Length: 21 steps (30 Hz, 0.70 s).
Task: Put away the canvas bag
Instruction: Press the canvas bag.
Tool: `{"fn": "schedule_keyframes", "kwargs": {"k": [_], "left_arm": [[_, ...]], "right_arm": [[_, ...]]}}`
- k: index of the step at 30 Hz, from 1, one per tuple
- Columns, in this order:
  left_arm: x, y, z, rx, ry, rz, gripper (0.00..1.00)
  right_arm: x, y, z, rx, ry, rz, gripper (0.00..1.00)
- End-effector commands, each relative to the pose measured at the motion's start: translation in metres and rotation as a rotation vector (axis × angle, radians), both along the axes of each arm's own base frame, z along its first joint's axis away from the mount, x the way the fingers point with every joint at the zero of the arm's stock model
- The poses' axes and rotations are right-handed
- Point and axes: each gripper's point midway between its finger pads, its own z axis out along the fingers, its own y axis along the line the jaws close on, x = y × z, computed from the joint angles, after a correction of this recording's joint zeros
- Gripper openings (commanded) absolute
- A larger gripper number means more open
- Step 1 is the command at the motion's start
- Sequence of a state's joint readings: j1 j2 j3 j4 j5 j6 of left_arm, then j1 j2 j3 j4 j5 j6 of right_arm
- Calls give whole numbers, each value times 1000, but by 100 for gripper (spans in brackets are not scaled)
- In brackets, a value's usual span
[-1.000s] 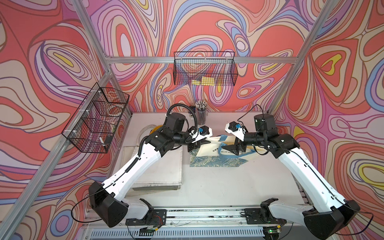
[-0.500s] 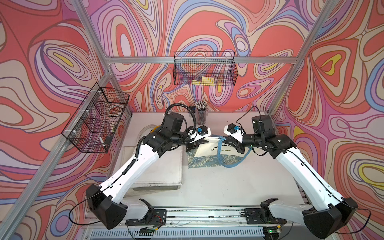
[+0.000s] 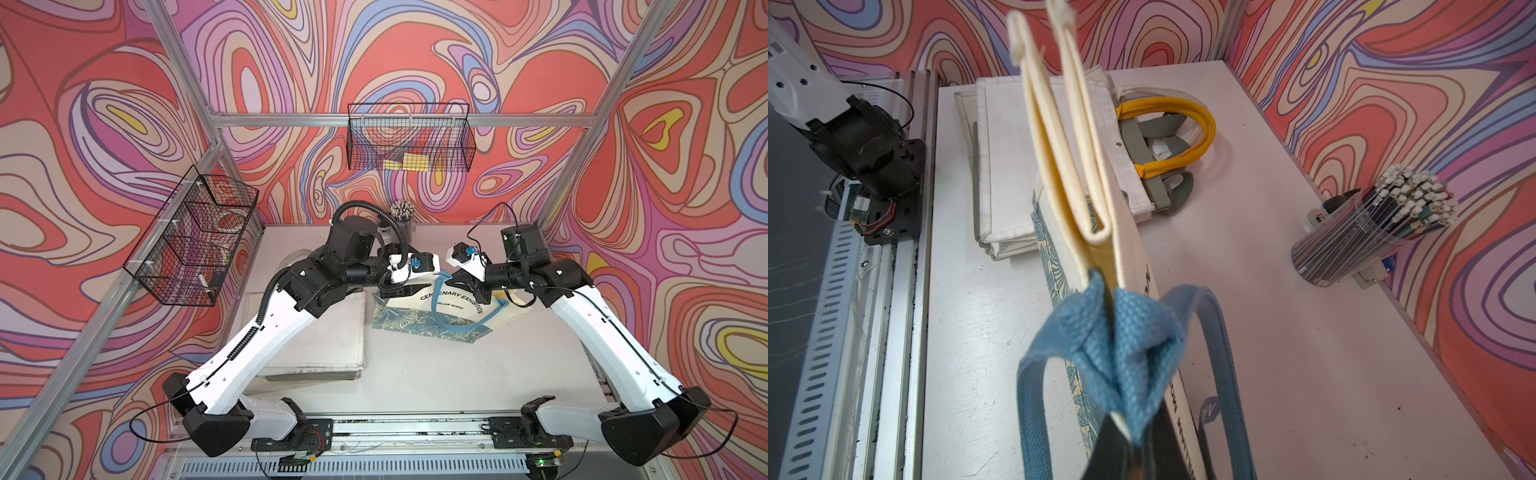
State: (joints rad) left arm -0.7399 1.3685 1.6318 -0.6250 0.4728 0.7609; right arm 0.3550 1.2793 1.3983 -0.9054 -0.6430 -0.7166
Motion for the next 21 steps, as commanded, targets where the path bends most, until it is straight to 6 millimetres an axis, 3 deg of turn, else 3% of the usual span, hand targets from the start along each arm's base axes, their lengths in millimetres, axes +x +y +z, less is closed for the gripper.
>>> {"fn": "schedule_keyframes", "kwargs": {"k": [1,11,12,17,18,21], "left_arm": [[10,1,-26,110,26,24,62],[25,-12,-46,185,53,51,68],[26,-13,-48,196,58,50,64],[24,-10,-61,255,74,39,8],[23,-9,-62,261,72,35,1],[22,-6,-70,284,76,34,0]], "right_arm": [[-2,1,14,5,-32,10,0],[-4,4,9,-8,-8,18,0],[-4,3,9,-10,-10,14,0],[-2,4,10,-9,-12,6,0],[-2,4,11,-5,-15,5,0],[-1,4,11,5,-17,-4,0]]}}
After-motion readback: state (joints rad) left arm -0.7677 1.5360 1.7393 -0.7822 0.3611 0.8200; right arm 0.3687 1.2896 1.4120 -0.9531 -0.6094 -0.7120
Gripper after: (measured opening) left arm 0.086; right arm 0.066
